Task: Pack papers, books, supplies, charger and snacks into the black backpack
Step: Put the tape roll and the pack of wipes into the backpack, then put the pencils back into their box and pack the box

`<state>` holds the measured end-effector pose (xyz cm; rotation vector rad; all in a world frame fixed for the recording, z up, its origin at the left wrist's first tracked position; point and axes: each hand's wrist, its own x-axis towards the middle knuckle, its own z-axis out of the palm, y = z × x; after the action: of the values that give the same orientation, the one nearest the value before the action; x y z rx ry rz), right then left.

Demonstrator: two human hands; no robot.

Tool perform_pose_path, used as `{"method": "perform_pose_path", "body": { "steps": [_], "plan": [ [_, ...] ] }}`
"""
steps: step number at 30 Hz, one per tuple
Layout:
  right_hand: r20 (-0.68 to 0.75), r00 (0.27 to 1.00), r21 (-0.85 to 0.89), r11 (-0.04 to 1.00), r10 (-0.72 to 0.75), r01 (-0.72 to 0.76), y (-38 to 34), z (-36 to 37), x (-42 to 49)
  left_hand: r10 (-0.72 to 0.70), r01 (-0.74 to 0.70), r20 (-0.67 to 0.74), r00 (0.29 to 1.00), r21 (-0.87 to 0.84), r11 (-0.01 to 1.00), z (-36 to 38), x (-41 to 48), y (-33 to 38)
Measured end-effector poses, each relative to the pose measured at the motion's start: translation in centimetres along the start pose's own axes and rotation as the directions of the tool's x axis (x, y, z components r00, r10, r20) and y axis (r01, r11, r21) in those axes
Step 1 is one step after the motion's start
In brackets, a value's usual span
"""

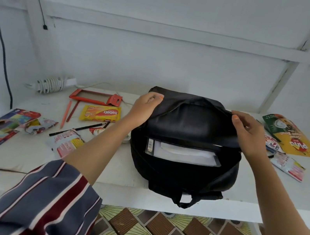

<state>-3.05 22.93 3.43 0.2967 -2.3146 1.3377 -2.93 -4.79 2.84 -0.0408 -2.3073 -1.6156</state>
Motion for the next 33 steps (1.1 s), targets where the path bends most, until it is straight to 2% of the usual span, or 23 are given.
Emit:
{"method": "perform_pose_path", "body": {
  "steps": [3, 5, 8, 12, 16, 20, 27, 33],
  "plan": [
    [-0.095, 0.995, 0.103, 0.994, -0.016, 0.026, -0.7, -1.1, -0.2, -0.008, 0.007, -0.034, 0.999, -0.033, 0.999, -0.3, -1.2, 0.4],
    [-0.081, 0.996, 0.133, 0.990, -0.038, 0.049, -1.5, -1.7, 0.2, -0.005, 0.003, -0.036, 0.999, -0.037, 0.999, -0.8, -1.9, 0.4],
    [0.071, 0.993, 0.087, 0.992, -0.097, 0.090, -3.0, -1.5, 1.0, 0.010, -0.008, -0.063, 0.998, 0.028, 1.000, -1.9, -3.1, 0.1],
    [0.273, 0.951, -0.023, 0.987, -0.146, 0.158, -4.7, 1.4, 1.6, 0.034, -0.009, -0.081, 0.996, 0.292, 0.956, -4.3, -4.9, -0.5],
    [0.416, 0.891, -0.083, 0.969, -0.180, 0.234, -6.2, 5.4, 1.3, 0.016, 0.052, -0.138, 0.990, 0.475, 0.879, -7.6, -6.5, -1.7],
    [0.509, 0.837, -0.094, 0.954, -0.201, 0.286, -7.4, 9.9, 1.0, -0.035, 0.134, -0.178, 0.983, 0.583, 0.801, -11.1, -7.5, -2.3],
    [0.610, 0.758, -0.053, 0.943, -0.231, 0.330, -9.5, 17.4, 1.7, -0.078, 0.235, -0.277, 0.958, 0.595, 0.768, -16.4, -6.9, -4.6],
    [0.646, 0.723, -0.047, 0.933, -0.244, 0.356, -11.7, 23.4, 3.3, -0.081, 0.223, -0.262, 0.962, 0.577, 0.786, -20.6, -3.9, -7.1]
  ]
}}
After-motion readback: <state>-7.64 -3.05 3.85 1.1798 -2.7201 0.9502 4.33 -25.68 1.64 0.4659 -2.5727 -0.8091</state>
